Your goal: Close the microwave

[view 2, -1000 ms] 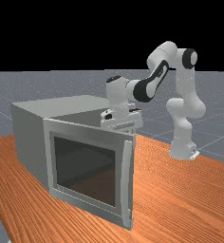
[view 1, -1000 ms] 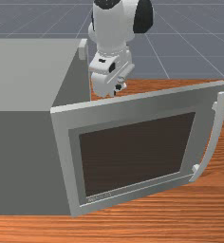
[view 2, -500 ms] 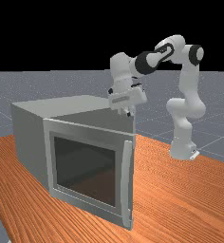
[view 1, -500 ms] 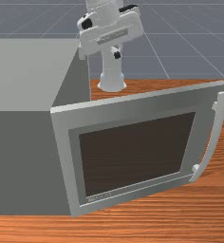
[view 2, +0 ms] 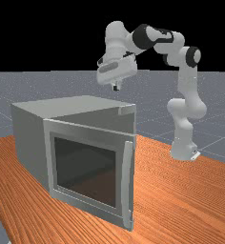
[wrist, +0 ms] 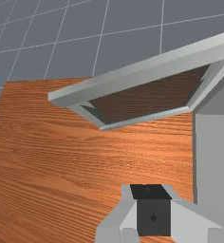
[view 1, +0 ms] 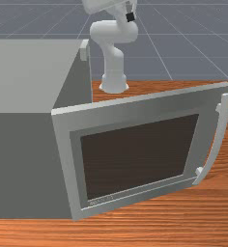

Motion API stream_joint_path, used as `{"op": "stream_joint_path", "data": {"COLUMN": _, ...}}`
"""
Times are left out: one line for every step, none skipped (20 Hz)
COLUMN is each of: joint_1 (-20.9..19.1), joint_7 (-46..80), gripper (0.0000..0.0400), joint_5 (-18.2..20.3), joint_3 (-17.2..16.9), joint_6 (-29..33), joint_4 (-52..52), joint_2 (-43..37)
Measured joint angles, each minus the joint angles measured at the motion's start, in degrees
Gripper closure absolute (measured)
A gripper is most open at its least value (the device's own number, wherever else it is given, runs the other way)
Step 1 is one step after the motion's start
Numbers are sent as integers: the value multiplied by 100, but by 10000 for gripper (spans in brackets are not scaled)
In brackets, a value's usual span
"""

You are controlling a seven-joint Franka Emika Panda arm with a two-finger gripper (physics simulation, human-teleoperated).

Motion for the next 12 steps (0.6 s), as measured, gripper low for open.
{"op": "stream_joint_path", "data": {"joint_1": 24, "joint_7": -1, "gripper": 400, "joint_5": 26, "joint_3": 18, "joint_6": -3, "joint_4": 181, "joint_2": 193}}
{"op": "stream_joint_path", "data": {"joint_1": 42, "joint_7": 91, "gripper": 400, "joint_5": 63, "joint_3": 39, "joint_6": 4, "joint_4": 460, "joint_2": 488}}
{"op": "stream_joint_path", "data": {"joint_1": 81, "joint_7": 232, "gripper": 400, "joint_5": 29, "joint_3": 62, "joint_6": 30, "joint_4": 736, "joint_2": 825}}
{"op": "stream_joint_path", "data": {"joint_1": 161, "joint_7": 362, "gripper": 400, "joint_5": -144, "joint_3": 70, "joint_6": 75, "joint_4": 947, "joint_2": 1133}}
{"op": "stream_joint_path", "data": {"joint_1": 298, "joint_7": 543, "gripper": 400, "joint_5": -463, "joint_3": 51, "joint_6": 156, "joint_4": 1104, "joint_2": 1397}}
{"op": "stream_joint_path", "data": {"joint_1": 501, "joint_7": 836, "gripper": 400, "joint_5": -896, "joint_3": -4, "joint_6": 322, "joint_4": 1202, "joint_2": 1612}}
{"op": "stream_joint_path", "data": {"joint_1": 695, "joint_7": 1084, "gripper": 400, "joint_5": -1235, "joint_3": -50, "joint_6": 490, "joint_4": 1255, "joint_2": 1767}}
{"op": "stream_joint_path", "data": {"joint_1": 858, "joint_7": 1286, "gripper": 400, "joint_5": -1471, "joint_3": -74, "joint_6": 630, "joint_4": 1318, "joint_2": 1878}}
{"op": "stream_joint_path", "data": {"joint_1": 983, "joint_7": 1427, "gripper": 400, "joint_5": -1611, "joint_3": -82, "joint_6": 717, "joint_4": 1415, "joint_2": 1970}}
{"op": "stream_joint_path", "data": {"joint_1": 1072, "joint_7": 1586, "gripper": 400, "joint_5": -1692, "joint_3": -101, "joint_6": 790, "joint_4": 1603, "joint_2": 2121}}
{"op": "stream_joint_path", "data": {"joint_1": 1134, "joint_7": 1756, "gripper": 400, "joint_5": -1761, "joint_3": -142, "joint_6": 859, "joint_4": 1826, "joint_2": 2307}}
{"op": "stream_joint_path", "data": {"joint_1": 1174, "joint_7": 1922, "gripper": 400, "joint_5": -1829, "joint_3": -196, "joint_6": 913, "joint_4": 2093, "joint_2": 2507}}
